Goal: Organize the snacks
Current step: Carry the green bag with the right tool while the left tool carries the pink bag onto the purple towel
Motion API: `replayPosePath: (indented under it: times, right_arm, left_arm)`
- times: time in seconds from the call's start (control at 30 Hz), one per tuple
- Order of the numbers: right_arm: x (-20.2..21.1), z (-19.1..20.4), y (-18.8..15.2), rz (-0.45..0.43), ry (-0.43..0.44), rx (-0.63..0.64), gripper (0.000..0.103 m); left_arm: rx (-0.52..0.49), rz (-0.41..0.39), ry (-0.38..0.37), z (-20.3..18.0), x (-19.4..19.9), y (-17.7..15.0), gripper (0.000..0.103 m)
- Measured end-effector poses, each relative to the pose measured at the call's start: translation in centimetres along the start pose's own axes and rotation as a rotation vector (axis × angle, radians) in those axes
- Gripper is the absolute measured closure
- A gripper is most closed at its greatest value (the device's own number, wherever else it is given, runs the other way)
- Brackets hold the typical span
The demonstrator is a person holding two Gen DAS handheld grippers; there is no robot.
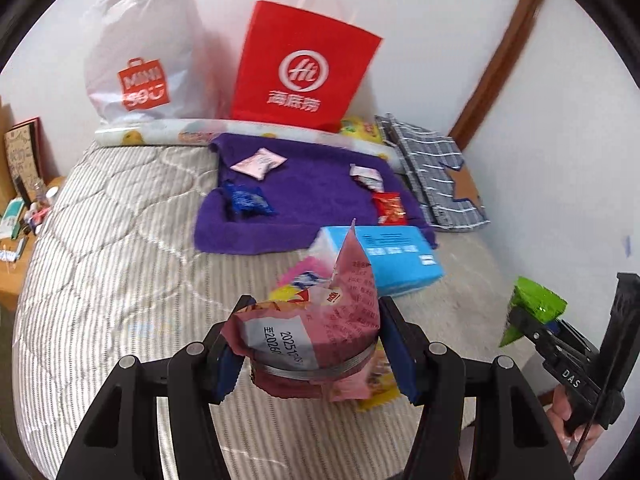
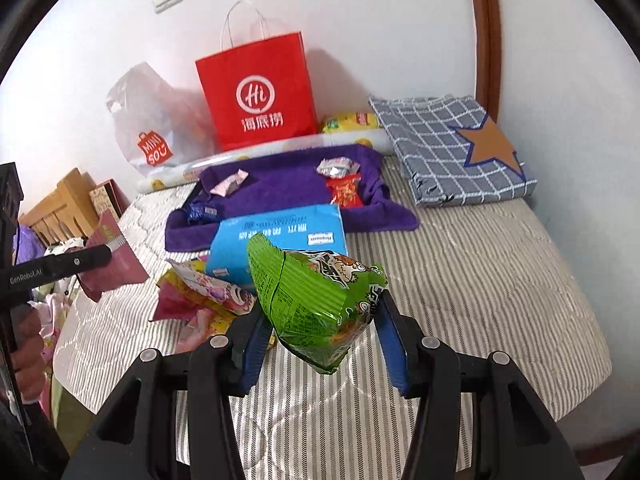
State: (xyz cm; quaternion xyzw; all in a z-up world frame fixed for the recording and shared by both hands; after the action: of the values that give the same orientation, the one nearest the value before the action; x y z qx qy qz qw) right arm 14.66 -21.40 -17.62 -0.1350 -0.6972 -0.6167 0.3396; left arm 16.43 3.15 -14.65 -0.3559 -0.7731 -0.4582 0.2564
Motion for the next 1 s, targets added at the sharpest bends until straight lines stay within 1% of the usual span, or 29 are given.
replayPosePath:
  times: [0.13,0.23,0.43,0.67,1.0]
  right_arm:
    - [1.4,-0.3,1.0,-0.038,-0.008,0.009,0.053]
    - [2.1,-0.5,1.5,-0.059,-0.011,0.014,0.053]
    - [2.0,-0.8,2.1,-0.062,0.001,0.018,0.053]
    - [1.8,-1.9,3.8,-0.078,-0.008,0.007,0.053]
    - [1.9,-3.3,6.4,-0.092,-0.027,-0.005,0.053]
  left_arm:
    - [-0.046,-0.003,-0.032,-2.6,0.4,-0.2,0.044]
    - [-0.069,-0.002,-0.042,-4.0,0.5,-0.6,0.044]
    - [-0.079,0.014,-0.057,-5.7,0.3,-0.8,0.044]
    - [-0.098,0.018,-0.058,-8.0,0.1,0.6,0.044]
    - [-0.125,0.037,-0.057,-10.5,-1.4,1.5,0.044]
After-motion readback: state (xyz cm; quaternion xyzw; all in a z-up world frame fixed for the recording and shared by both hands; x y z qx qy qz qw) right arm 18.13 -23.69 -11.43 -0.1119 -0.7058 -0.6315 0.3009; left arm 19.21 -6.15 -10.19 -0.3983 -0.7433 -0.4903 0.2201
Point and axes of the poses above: each gripper's, at about its wrist camera, not at the fingertips, and x roughly against the way its jaws point, z to its left, y to its top, the point moved 10 cm from there along -x, roughly the way its jaws point, and after that the axes turned 13 degrees about x, right-handed, at the moved point
